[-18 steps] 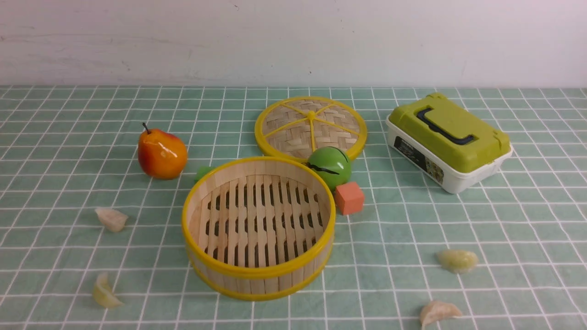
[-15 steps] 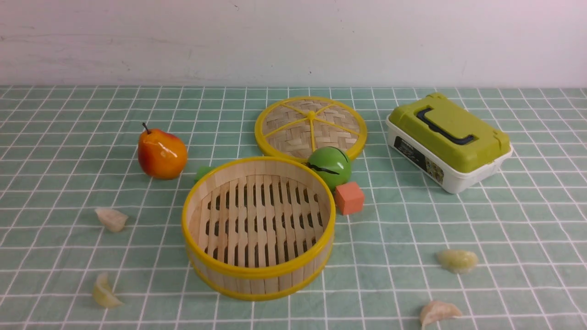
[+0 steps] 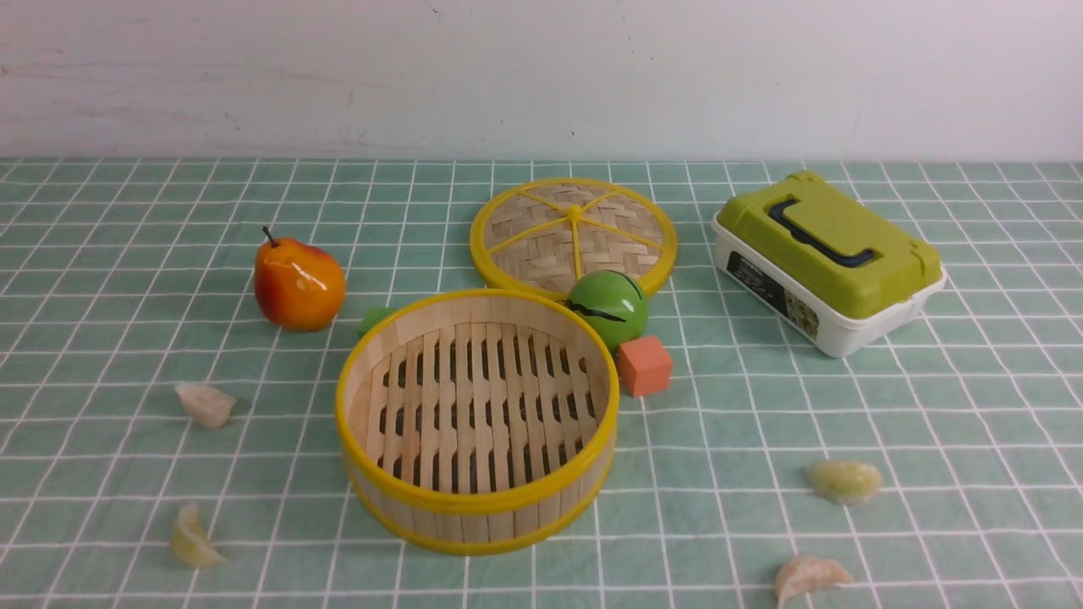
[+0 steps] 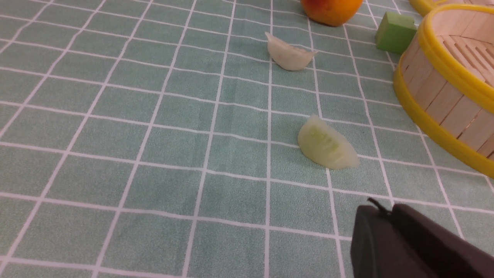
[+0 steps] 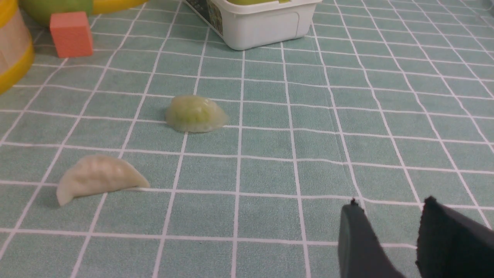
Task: Put the dumplings into the steamer on the table with the blue tablecloth.
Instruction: 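Reach for and grasp a dumpling on the table with the left gripper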
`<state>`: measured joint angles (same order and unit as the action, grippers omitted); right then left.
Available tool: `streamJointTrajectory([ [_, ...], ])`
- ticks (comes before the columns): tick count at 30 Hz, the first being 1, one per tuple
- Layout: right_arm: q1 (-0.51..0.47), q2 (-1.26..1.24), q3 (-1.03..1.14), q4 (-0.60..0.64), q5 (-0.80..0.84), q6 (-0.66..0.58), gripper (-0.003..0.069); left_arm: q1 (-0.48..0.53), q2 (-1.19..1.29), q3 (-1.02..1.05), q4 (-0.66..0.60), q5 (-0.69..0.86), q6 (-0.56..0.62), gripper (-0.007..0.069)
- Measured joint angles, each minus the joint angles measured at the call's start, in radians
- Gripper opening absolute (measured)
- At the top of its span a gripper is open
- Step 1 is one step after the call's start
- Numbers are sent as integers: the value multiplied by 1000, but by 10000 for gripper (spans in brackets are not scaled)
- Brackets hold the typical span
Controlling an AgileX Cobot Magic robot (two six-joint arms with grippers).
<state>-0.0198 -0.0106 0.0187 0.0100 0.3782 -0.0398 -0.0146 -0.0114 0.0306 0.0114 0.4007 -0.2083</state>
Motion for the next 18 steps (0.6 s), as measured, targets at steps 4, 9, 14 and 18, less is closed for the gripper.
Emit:
streamJointTrajectory([
  [4,0,0,0,0,0,0,240,0,0,0,5,0,0,49],
  [9,0,0,0,0,0,0,240,0,0,0,8,-11,0,56],
  [14,0,0,0,-22,-7,0,240,0,0,0,8,-127,0,58],
  [18,0,0,9,-46,-102,0,240,0,0,0,8,-311,0,61],
])
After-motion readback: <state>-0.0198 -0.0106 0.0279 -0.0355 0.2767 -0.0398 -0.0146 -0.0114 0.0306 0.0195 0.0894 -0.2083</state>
